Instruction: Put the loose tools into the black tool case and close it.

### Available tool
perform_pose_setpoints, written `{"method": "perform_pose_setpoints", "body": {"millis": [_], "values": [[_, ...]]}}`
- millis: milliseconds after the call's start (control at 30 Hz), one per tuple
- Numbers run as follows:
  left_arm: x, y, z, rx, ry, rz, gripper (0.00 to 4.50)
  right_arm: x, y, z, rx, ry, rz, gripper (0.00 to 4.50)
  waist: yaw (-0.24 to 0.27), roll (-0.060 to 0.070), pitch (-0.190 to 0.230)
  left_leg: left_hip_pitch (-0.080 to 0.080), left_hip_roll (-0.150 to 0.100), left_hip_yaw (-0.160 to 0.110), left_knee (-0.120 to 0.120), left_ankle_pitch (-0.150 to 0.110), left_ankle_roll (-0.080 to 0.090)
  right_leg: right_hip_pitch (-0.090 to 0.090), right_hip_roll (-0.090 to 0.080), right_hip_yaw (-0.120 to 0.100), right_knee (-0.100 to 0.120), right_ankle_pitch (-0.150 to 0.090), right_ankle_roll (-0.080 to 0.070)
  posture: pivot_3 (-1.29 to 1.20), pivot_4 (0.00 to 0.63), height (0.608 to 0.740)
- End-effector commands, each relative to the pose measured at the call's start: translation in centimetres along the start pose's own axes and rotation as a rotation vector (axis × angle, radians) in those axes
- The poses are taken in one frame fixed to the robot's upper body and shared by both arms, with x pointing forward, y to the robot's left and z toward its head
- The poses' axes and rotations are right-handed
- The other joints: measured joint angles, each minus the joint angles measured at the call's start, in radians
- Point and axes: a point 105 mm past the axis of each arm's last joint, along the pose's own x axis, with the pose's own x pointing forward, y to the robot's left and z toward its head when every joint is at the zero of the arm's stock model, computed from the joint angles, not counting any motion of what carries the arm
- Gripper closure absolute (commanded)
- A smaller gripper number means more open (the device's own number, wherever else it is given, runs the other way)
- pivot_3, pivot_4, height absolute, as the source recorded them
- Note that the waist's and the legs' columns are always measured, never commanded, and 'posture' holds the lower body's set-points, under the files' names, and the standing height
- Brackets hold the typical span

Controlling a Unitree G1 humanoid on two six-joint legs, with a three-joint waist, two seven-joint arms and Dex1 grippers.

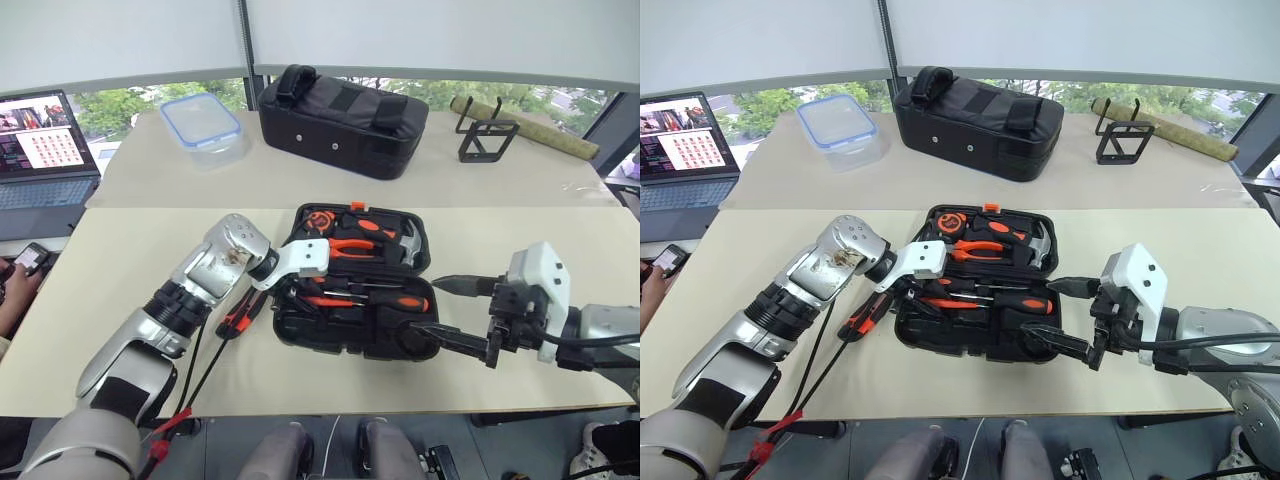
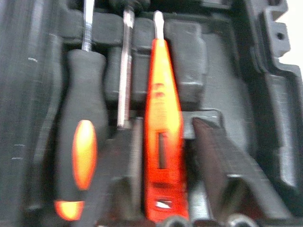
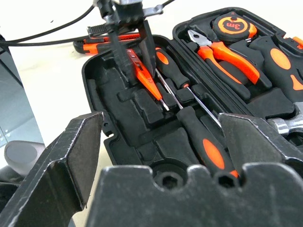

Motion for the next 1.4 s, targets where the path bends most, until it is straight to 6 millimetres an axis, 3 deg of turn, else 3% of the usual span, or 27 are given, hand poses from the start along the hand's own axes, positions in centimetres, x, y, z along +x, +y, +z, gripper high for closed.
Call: {"method": "perform_pose_setpoints", "body": {"millis": [33, 133, 233, 500, 867, 1033, 1200, 1400], "values": [[-3.4, -0.6, 2.8, 0.032, -0.142, -0.024, 0.73, 0.0, 0.2, 0.6, -0.028, -0.028, 0.003, 0.0, -0.001, 0.0, 0.0, -0.001, 0.0, 0.0, 0.001, 0.0, 0.0, 0.0, 0.0, 0.0, 0.0, 0.0, 0.0, 0.0, 0.15, 0.722], [-4.8, -0.6, 3.0, 0.016, -0.199, -0.022, 0.73, -0.1, 0.2, 0.4, -0.02, -0.023, -0.001, 0.0, -0.003, 0.0, 0.0, -0.001, 0.0, 0.0, 0.001, 0.0, 0.0, -0.001, 0.001, 0.0, 0.001, 0.0, 0.0, 0.0, 0.15, 0.722], [-4.3, 0.4, 2.7, -0.005, -0.242, 0.031, 1.47, -0.1, 0.1, 0.4, -0.017, -0.022, -0.003, 0.0, -0.001, 0.0, 0.0, 0.0, 0.0, 0.0, 0.0, 0.0, 0.0, -0.001, 0.001, -0.001, 0.001, 0.0, 0.0, 0.0, 0.15, 0.722], [-1.6, 0.7, 1.5, -0.113, -0.314, 0.045, 4.43, -0.1, -0.2, 0.4, -0.01, -0.019, -0.006, 0.0, -0.002, 0.0, 0.0, -0.001, 0.0, 0.0, 0.001, 0.0, 0.0, -0.001, 0.0, 0.0, 0.001, 0.0, 0.0, 0.0, 0.15, 0.722], [0.9, -0.5, -2.3, -0.162, -0.251, 0.067, 4.47, 0.0, 0.1, 0.1, 0.003, -0.01, -0.002, 0.0, 0.0, 0.0, 0.0, 0.0, 0.0, 0.0, 0.001, 0.0, 0.0, 0.0, 0.0, 0.0, 0.0, 0.0, 0.0, 0.0, 0.15, 0.722], [1.0, -0.8, -3.1, -0.157, -0.238, 0.087, 4.47, 0.0, 0.1, 0.0, 0.008, -0.011, -0.002, 0.0, -0.001, 0.001, -0.001, 0.001, 0.0, 0.0, 0.0, 0.0, 0.0, 0.001, 0.0, 0.001, 0.001, 0.0, 0.0, 0.0, 0.15, 0.722], [0.3, -0.4, -2.6, -0.148, -0.268, 0.118, 4.47, 0.2, -0.1, 0.0, 0.012, -0.016, -0.002, 0.0, -0.001, 0.001, -0.001, 0.002, 0.0, 0.0, 0.0, 0.0, 0.0, 0.001, 0.0, 0.001, 0.001, 0.0, 0.0, 0.0, 0.15, 0.722], [-3.4, -0.8, 0.7, -0.14, -0.412, 0.12, 4.47, 0.4, -0.1, 0.1, 0.007, -0.019, 0.018, 0.0, -0.003, 0.001, -0.001, 0.001, 0.0, 0.0, 0.001, 0.0, 0.0, -0.001, 0.0, 0.001, 0.001, 0.0, 0.0, 0.0, 0.15, 0.722]]}}
